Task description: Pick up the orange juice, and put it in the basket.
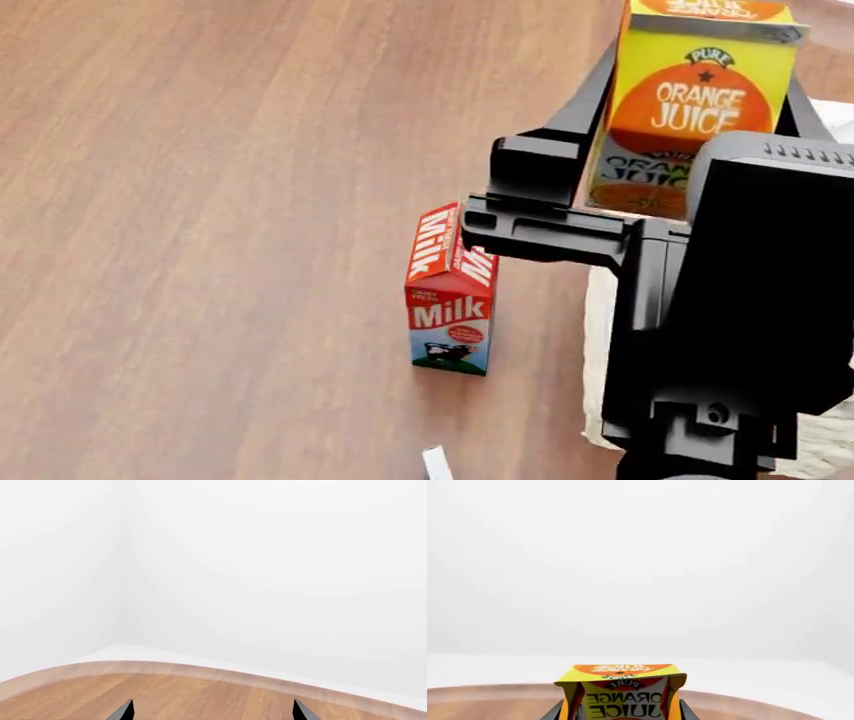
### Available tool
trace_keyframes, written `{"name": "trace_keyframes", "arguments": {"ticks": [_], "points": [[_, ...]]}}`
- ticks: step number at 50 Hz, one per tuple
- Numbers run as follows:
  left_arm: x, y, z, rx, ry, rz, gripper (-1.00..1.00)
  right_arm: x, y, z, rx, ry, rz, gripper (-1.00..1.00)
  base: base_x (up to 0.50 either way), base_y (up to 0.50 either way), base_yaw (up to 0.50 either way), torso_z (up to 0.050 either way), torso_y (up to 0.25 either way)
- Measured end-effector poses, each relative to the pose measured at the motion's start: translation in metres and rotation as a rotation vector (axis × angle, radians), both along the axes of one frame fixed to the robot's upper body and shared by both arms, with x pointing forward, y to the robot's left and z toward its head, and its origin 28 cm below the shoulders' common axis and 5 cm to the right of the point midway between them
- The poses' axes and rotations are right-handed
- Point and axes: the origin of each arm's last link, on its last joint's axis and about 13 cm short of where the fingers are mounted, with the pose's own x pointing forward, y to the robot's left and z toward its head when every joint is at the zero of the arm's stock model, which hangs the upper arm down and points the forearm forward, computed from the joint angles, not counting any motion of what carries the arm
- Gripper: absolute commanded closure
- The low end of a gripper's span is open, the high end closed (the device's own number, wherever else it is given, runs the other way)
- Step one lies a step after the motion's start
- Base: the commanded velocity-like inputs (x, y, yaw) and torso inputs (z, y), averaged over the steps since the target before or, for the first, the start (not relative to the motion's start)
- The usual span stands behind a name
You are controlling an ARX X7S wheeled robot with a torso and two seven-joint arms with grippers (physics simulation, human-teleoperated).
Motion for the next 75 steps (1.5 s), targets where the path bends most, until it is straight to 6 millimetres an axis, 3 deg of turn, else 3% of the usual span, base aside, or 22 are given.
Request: {"name": "trace_keyframes", "arguments": {"ticks": [29,75], "points": [[0.002,-0.001,-0.002,-0.003,0.014,-0.006,-1.0,0.011,-0.043,0.021,-0.041,0.106,-0.117,1.0,0.0,0.0,0.0,0.0,0.001],[0.003,-0.003,-0.005,-0.006,0.025,-0.018,-1.0,0.058,-0.078,0.014,0.002,0.42,-0.096,1.0,0.0,0.0,0.0,0.0,0.001]]}}
